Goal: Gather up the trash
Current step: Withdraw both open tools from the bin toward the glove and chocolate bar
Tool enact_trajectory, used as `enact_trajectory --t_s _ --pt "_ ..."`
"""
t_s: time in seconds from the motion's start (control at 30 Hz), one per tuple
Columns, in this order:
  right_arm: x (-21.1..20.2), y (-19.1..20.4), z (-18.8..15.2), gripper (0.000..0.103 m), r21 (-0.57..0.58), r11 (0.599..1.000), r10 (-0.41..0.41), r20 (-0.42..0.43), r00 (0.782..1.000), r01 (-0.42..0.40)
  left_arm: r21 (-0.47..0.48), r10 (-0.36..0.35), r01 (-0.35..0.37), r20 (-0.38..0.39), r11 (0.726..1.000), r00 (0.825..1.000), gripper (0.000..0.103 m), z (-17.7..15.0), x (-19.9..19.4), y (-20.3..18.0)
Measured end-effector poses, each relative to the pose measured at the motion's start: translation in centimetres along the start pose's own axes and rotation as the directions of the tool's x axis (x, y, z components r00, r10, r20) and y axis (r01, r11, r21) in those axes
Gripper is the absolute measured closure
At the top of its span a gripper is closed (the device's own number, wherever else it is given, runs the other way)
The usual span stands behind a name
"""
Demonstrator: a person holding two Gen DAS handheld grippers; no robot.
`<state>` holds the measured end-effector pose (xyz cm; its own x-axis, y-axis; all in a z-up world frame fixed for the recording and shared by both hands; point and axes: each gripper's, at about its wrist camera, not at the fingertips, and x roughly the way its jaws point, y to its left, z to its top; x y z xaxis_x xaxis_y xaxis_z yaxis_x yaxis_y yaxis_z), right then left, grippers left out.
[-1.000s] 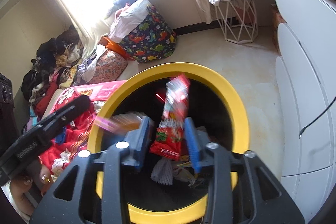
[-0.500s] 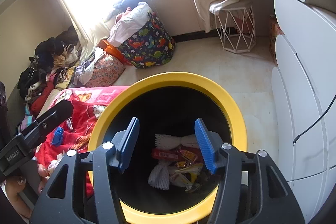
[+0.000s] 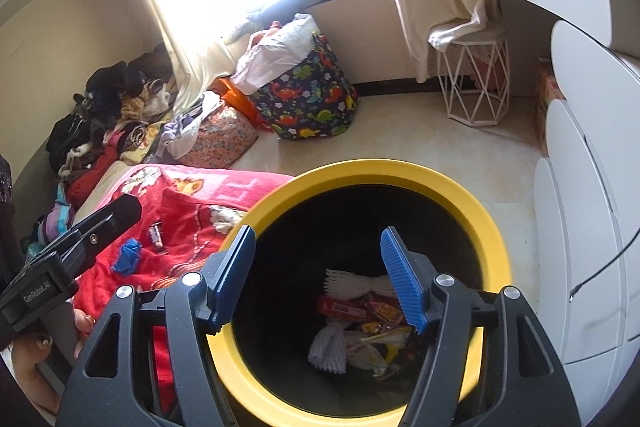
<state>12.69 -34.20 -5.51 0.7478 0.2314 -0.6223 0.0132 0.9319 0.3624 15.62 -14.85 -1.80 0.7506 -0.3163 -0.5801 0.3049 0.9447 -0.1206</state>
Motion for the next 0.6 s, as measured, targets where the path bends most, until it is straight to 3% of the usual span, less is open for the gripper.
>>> enact_trajectory --t_s 0.6 --pt "4.0 8.7 0.3 0.036 -0.157 0.982 0.093 -0.075 0.993 -0.104 -0.127 0.132 -0.126 0.037 0.984 0.991 0.011 -1.0 -2.8 8.5"
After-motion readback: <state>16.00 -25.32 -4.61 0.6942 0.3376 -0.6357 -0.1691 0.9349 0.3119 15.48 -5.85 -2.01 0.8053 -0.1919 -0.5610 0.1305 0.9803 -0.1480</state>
